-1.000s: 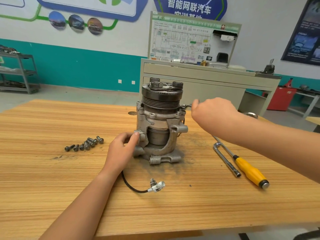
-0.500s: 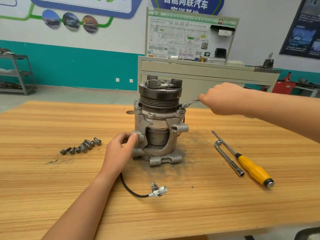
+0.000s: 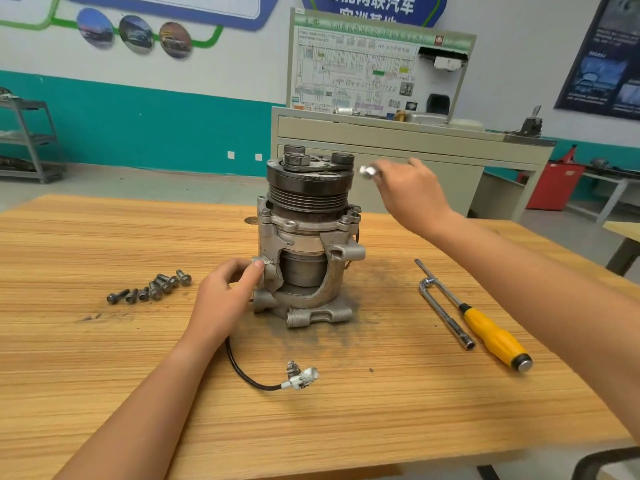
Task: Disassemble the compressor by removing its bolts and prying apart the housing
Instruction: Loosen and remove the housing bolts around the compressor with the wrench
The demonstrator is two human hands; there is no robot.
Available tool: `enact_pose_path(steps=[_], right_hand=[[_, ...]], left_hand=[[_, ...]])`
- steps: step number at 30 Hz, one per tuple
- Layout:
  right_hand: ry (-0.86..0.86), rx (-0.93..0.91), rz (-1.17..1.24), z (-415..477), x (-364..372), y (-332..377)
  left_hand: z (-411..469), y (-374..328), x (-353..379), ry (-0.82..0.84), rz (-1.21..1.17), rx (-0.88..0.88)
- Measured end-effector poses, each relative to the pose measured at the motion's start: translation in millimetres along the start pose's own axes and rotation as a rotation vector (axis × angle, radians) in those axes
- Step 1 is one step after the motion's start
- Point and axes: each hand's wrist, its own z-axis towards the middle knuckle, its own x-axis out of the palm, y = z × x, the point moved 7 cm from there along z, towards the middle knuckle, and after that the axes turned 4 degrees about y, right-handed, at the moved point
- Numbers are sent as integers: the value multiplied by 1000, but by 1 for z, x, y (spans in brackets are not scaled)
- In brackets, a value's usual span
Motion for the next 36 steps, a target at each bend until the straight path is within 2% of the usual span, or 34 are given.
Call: enact_pose_path(steps=[2,4,11,18,25,28,32,36], right_hand=[[-40,88,141,-18,-17,2],[48,128,140,-33,-24,6],[483,161,-204,-50,-26,23],[618,22,-487,-38,-28,52],[587,-189,-629,-36,-27,49],[626,-267,-674,-27,-21,38],[657,-257,-705,-9,-9,18],[501,-186,-552,8,7,18]], left_hand=[[0,1,0,-2,-9,-4],[0,1,1,0,-12,-7],[-3,0,1,5,-15,-21],[-3,2,1,11,-25,-25],[-2,-1,1,4,23,-13],[-3,-1,0,7,24,-20],[-2,-1,1,8,19,-34],[0,1,0,4,22,-38]])
